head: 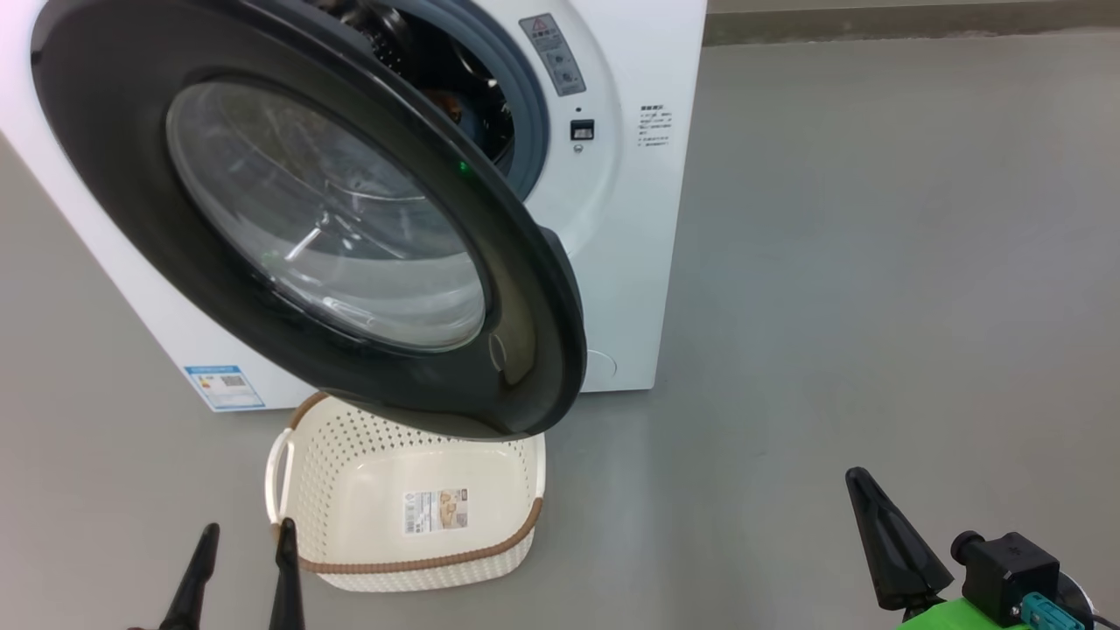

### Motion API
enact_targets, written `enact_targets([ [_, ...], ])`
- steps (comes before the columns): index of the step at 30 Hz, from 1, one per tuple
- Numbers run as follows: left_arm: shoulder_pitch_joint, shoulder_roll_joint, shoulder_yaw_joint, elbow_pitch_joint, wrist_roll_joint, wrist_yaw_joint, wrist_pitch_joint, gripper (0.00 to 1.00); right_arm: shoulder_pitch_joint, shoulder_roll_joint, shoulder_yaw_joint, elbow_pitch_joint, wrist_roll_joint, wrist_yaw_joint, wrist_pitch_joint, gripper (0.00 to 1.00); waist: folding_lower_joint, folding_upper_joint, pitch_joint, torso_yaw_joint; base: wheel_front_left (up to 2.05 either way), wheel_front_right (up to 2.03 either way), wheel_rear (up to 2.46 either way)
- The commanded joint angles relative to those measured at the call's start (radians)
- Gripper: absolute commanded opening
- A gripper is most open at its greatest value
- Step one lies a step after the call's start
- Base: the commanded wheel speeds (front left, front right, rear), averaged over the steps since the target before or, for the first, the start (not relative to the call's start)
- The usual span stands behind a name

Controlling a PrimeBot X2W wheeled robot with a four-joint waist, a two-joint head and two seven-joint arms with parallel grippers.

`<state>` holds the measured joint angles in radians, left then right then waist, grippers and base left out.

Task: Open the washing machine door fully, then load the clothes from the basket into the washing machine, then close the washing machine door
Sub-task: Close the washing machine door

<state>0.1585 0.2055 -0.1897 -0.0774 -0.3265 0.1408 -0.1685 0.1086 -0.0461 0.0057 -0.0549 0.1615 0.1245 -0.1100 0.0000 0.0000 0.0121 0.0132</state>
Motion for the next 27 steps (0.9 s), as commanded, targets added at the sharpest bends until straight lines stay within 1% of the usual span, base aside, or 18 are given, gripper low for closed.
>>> enact_targets([
  [1, -0.042, 0.017, 0.029, -0.025, 0.016, 0.007, -0.003, 1.0, -0.032, -0.004, 0.018, -0.019, 0.002, 0.006, 0.0, 0.0, 0.0, 0.0, 0.006, 0.008, 0.0, 0.0, 0.0],
  [11, -0.082, 0.006, 0.006, -0.003, 0.012, -0.008, -0.019, 1.0, -0.132, -0.004, -0.005, 0.084, -0.032, 0.006, -0.011, 0.0, 0.0, 0.0, 0.038, 0.064, 0.0, 0.0, 0.0],
  [12, -0.094, 0.004, 0.001, 0.002, 0.011, -0.013, -0.025, 1.0, -0.171, -0.004, -0.013, 0.118, -0.046, 0.006, -0.016, 0.0, 0.0, 0.0, 0.049, 0.08, 0.0, 0.0, 0.0],
  [20, -0.145, -0.011, -0.023, 0.035, 0.01, -0.031, -0.045, 1.0, -0.342, -0.01, -0.058, 0.269, -0.073, 0.006, -0.051, 0.0, 0.0, 0.0, 0.084, 0.16, 0.0, 0.0, 0.0],
  [24, -0.159, -0.017, -0.028, 0.052, 0.007, -0.035, -0.054, 1.0, -0.439, -0.017, -0.075, 0.339, -0.073, 0.006, -0.075, 0.0, 0.0, 0.0, 0.092, 0.186, 0.0, 0.0, 0.0],
  [27, -0.162, -0.017, -0.024, 0.061, 0.004, -0.035, -0.06, 1.0, -0.515, -0.018, -0.078, 0.365, -0.071, 0.006, -0.095, 0.0, 0.0, 0.0, 0.09, 0.195, 0.0, 0.0, 0.0],
])
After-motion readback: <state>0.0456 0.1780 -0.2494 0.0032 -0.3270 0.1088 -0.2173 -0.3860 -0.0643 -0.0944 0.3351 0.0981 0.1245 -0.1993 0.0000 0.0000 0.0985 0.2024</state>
